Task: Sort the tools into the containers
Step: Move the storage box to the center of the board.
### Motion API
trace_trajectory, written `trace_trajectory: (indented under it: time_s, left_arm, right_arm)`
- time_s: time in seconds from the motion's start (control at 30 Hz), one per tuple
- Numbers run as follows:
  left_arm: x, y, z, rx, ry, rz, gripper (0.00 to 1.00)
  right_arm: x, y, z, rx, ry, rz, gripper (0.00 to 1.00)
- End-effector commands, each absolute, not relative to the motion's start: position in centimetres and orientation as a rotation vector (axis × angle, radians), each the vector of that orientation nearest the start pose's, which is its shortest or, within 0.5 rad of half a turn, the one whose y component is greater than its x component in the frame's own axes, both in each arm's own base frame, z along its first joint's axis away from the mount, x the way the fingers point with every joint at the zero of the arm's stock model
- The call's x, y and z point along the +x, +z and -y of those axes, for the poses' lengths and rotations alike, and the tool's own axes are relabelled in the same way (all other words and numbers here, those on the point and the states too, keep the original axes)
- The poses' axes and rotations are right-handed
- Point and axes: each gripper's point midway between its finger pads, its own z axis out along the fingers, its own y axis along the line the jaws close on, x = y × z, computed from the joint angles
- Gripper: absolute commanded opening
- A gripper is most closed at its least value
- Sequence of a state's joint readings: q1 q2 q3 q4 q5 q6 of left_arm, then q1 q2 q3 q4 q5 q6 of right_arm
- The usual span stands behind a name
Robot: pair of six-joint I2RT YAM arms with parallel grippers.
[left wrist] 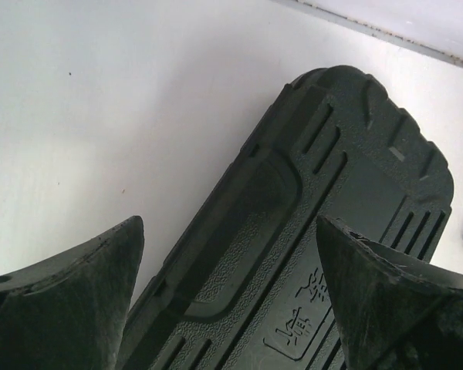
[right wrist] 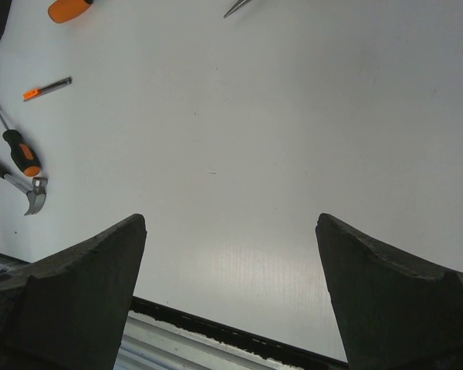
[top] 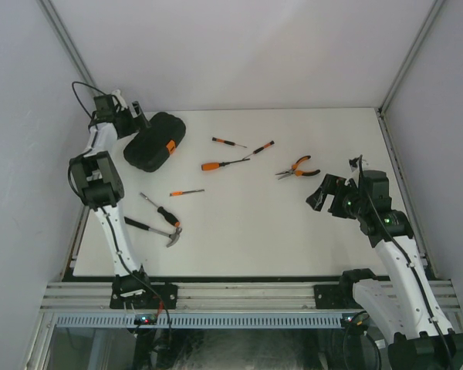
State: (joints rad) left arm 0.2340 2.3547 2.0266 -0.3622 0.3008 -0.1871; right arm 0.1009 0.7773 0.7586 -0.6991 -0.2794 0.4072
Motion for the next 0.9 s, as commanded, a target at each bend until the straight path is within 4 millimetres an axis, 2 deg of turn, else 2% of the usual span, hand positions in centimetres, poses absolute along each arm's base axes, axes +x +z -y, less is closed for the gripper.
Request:
trace_trajectory:
  time_s: [0.0, 0.17, 0.47, 0.57, 0.7, 0.87]
  left_arm:
    - [62.1, 11.7, -8.2, -0.237, -0.331, -2.2, 0.95]
    - [62.2, 10.7, -7.7, -0.243, -0.376, -2.24, 0.95]
    - [61.3, 10.0, -5.5, -0.19, -0.469, -2.284, 0.91]
    - [60.8, 10.0, -3.9, -0.142, -0.52, -2.286, 0.89]
    - [59.4, 9.0, -1.0, -0.04, -0.568, -2.313, 0.85]
    - [57.8, 8.9, 2.2, 0.086, -0.553, -2.343, 0.79]
  right_arm:
    - [22.9, 17.7, -9.3, 0.152, 0.605, -2.275, 0.91]
    - [22.9, 17.8, -9.4, 0.144, 0.614, -2.272, 0.91]
    - [22.8, 18.1, -9.7, 0.129, 0.634, -2.263, 0.91]
    - [22.8, 18.2, -9.8, 0.123, 0.642, -2.259, 0.91]
    - [22.7, 18.6, -10.1, 0.113, 0.665, -2.247, 0.91]
    - [22.2, 19.0, -10.1, 0.104, 0.664, -2.231, 0.91]
